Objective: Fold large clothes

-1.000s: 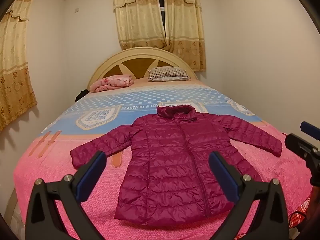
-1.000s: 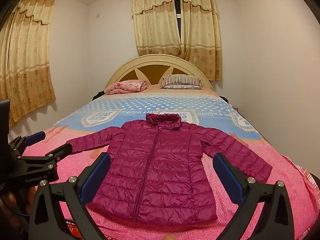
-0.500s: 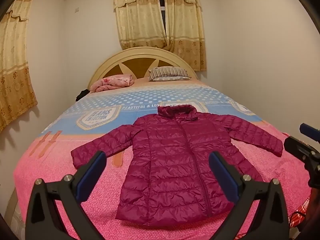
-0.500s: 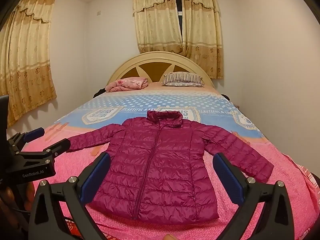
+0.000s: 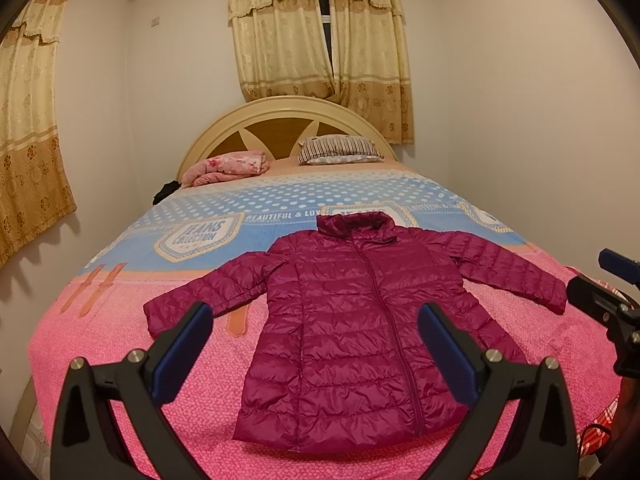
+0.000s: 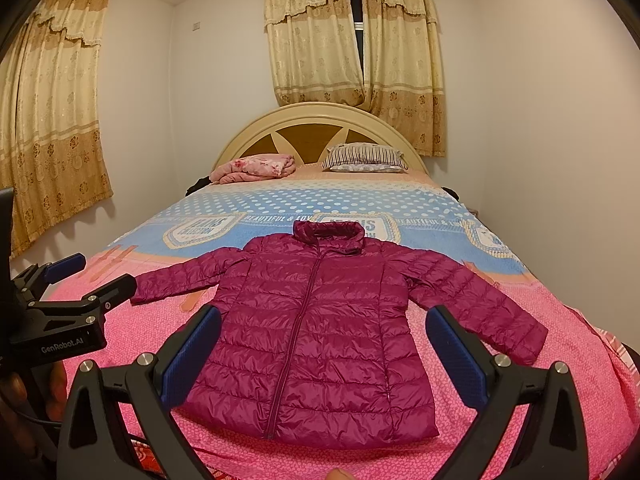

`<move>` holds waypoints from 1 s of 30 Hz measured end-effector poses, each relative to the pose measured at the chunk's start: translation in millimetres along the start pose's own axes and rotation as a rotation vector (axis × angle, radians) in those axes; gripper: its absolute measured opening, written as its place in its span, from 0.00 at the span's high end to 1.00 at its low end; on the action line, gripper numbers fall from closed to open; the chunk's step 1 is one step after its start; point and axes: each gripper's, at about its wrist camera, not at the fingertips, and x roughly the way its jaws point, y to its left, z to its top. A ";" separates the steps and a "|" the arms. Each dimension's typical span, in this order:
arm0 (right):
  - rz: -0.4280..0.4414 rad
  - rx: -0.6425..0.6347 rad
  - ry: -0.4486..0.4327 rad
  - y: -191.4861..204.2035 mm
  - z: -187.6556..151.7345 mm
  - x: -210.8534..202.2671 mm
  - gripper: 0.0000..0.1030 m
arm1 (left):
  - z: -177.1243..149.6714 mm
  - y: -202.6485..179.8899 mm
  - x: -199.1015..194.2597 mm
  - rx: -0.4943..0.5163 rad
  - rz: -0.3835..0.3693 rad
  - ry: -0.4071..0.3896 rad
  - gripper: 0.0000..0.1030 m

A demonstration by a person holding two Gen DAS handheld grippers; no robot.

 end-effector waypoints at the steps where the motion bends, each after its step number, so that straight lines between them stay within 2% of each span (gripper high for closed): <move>1: 0.001 0.000 0.000 0.0 -0.6 0.1 0.01 | -0.4 -0.7 0.2 -0.001 0.000 0.000 0.00; 30: 0.013 -0.004 0.009 5.6 -4.1 3.0 0.01 | 2.8 -1.9 0.4 0.004 0.004 -0.003 0.00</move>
